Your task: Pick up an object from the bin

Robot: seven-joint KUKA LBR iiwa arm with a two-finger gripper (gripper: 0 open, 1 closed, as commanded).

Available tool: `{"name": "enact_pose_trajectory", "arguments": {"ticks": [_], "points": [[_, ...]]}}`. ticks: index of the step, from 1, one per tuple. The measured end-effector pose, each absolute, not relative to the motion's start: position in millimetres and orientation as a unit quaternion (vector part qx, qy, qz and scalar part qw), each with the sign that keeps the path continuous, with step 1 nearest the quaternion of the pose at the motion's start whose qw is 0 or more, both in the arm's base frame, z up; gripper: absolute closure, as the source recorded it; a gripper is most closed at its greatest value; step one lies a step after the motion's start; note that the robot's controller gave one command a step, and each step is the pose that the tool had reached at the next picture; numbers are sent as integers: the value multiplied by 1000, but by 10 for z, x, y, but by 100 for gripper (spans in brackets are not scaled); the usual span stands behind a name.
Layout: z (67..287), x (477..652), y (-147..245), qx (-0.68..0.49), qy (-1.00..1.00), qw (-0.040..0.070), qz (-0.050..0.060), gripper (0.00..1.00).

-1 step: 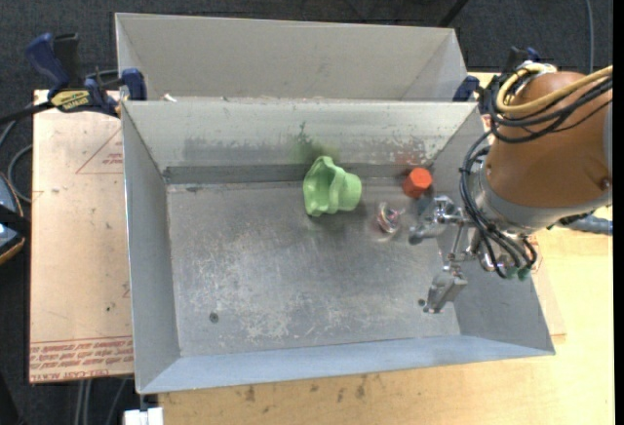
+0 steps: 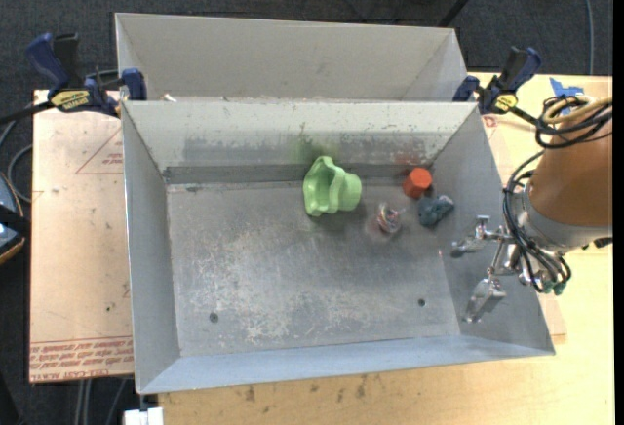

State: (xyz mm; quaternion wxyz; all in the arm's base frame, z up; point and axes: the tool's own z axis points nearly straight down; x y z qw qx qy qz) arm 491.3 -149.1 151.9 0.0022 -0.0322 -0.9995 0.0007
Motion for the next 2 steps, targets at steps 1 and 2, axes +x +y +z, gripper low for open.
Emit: {"name": "enact_pose_trajectory", "arguments": {"ticks": [1,2], "points": [[1971,5231,-1262,-262,-965,-3,-1,0],[1225,5779,-1200,-157,-988,0,-1,0]]}}
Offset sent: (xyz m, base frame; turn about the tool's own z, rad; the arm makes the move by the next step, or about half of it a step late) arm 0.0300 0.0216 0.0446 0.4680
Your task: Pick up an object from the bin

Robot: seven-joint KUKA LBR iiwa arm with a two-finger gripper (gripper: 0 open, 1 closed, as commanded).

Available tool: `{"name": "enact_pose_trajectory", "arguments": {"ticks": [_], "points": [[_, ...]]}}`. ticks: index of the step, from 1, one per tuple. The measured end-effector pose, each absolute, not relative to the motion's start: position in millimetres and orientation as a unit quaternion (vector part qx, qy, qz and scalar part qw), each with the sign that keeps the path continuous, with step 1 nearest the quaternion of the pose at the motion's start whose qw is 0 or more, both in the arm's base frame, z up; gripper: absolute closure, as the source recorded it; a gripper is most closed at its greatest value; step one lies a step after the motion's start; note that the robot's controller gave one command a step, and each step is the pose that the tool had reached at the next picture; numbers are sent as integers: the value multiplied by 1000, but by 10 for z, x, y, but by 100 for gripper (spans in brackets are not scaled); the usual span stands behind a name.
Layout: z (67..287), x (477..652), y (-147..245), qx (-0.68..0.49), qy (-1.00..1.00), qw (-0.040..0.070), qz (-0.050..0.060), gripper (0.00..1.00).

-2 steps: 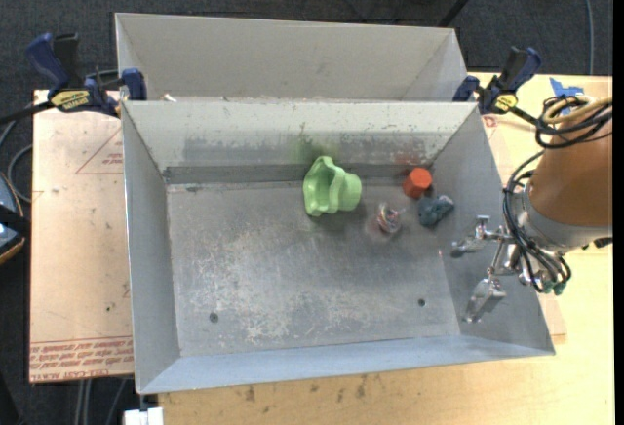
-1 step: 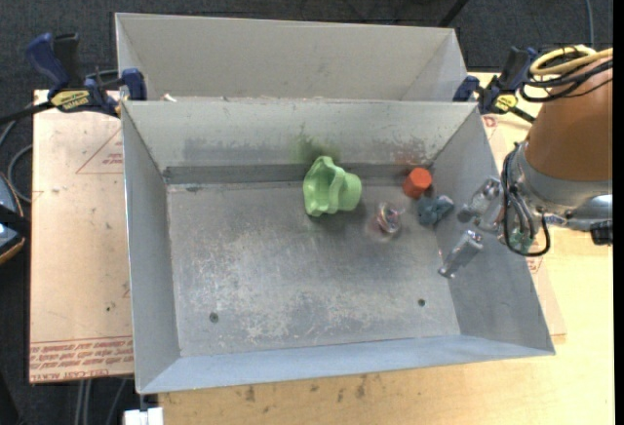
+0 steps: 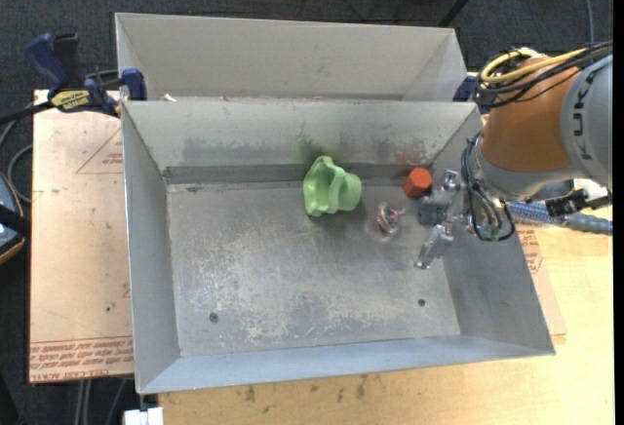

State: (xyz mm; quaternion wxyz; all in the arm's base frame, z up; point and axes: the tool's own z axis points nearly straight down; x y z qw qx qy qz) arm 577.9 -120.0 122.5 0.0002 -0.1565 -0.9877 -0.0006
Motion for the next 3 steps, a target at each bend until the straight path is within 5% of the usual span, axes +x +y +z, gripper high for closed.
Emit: {"name": "enact_pose_trajectory", "arguments": {"ticks": [1,2,3], "points": [[793,6368,-1329,-192,-981,6,-2,0],[883,6340,-1269,-204,-979,2,-1,0],[873,6551,-1078,-245,-969,4,-3,0]]}}
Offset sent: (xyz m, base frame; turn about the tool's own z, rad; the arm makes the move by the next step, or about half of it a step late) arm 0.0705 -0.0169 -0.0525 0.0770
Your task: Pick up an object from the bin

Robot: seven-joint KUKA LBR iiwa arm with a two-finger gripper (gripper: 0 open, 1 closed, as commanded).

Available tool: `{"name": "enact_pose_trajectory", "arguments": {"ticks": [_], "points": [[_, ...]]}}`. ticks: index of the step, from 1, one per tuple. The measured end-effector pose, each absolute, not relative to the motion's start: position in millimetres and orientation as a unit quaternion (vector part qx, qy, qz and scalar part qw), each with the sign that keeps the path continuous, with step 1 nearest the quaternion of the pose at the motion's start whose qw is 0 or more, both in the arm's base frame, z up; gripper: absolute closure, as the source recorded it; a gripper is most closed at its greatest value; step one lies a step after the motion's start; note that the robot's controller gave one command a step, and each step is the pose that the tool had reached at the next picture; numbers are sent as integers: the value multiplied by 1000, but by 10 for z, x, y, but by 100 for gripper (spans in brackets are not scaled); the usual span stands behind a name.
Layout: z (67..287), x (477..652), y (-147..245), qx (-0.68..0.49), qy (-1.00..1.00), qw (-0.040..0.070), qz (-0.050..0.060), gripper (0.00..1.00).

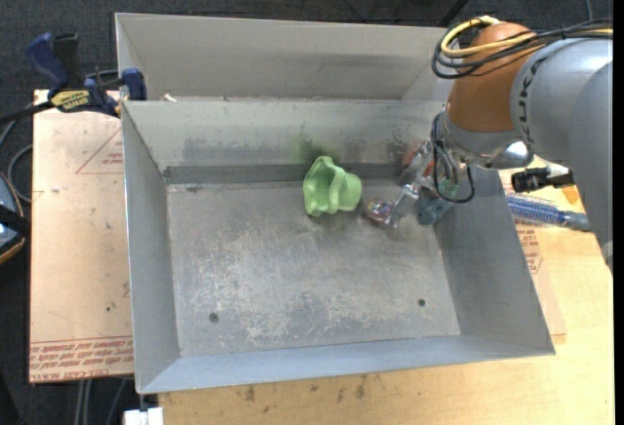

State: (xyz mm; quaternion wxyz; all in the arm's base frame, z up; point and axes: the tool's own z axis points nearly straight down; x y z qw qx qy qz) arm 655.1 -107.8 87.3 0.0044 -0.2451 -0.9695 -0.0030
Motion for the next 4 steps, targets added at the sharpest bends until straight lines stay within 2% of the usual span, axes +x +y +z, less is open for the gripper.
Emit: {"name": "enact_pose_trajectory", "arguments": {"ticks": [1,2,3,4], "points": [[908,6576,-950,-250,-968,-1,-1,0],[889,6397,-1242,-282,-959,0,0,0],[891,6405,-1227,-281,-960,-1,0,100],[825,6420,-829,-130,-992,-1,-1,100]]}}
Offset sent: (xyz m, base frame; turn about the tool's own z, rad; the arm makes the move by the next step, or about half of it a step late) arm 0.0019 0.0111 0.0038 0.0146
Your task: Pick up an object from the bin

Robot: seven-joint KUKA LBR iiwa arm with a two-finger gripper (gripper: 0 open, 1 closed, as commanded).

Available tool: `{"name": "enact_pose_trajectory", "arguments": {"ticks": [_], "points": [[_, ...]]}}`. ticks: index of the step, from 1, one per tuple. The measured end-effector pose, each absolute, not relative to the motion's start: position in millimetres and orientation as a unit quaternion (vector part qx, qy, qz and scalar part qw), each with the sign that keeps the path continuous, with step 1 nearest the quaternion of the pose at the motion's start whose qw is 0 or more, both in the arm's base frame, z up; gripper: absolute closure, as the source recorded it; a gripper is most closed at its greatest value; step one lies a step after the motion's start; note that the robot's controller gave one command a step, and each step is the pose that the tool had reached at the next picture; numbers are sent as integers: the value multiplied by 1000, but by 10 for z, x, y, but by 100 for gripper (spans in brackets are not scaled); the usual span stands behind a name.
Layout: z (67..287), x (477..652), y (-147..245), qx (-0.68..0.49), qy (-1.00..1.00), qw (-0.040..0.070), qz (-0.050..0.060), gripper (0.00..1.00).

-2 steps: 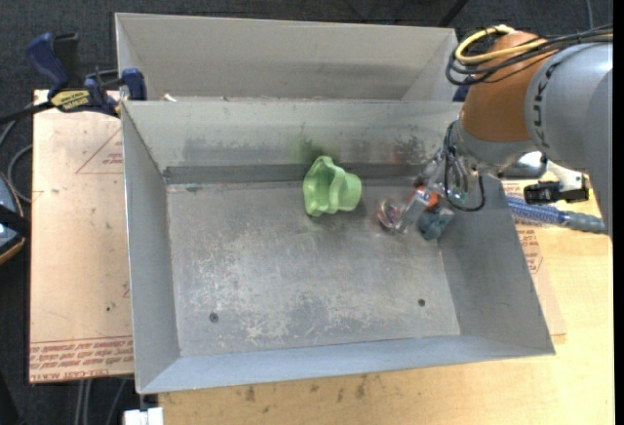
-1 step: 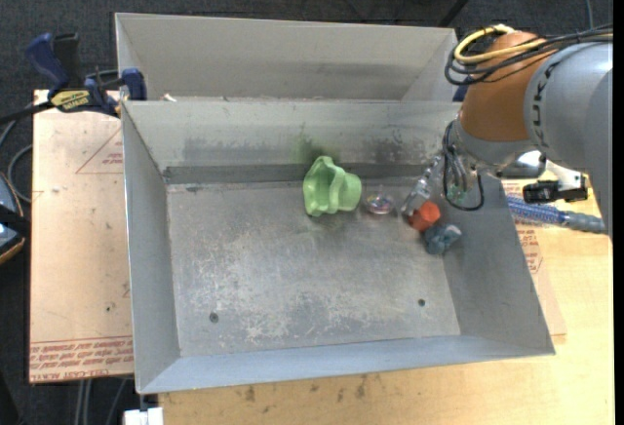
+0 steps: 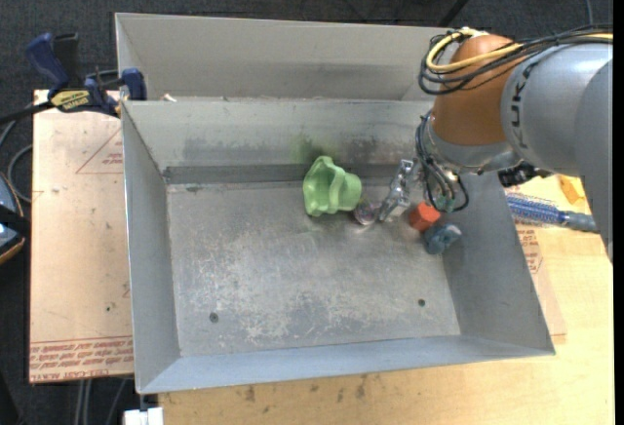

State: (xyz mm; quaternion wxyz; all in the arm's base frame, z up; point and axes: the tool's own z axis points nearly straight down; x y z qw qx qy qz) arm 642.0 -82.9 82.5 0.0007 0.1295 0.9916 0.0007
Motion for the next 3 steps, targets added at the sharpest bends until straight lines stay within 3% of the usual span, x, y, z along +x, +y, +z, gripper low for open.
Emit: {"name": "enact_pose_trajectory", "arguments": {"ticks": [1,2,3], "points": [[825,6420,-836,130,992,1,0,0],[782,6571,-472,121,993,4,-2,0],[798,6577,-470,122,992,5,1,100]]}}
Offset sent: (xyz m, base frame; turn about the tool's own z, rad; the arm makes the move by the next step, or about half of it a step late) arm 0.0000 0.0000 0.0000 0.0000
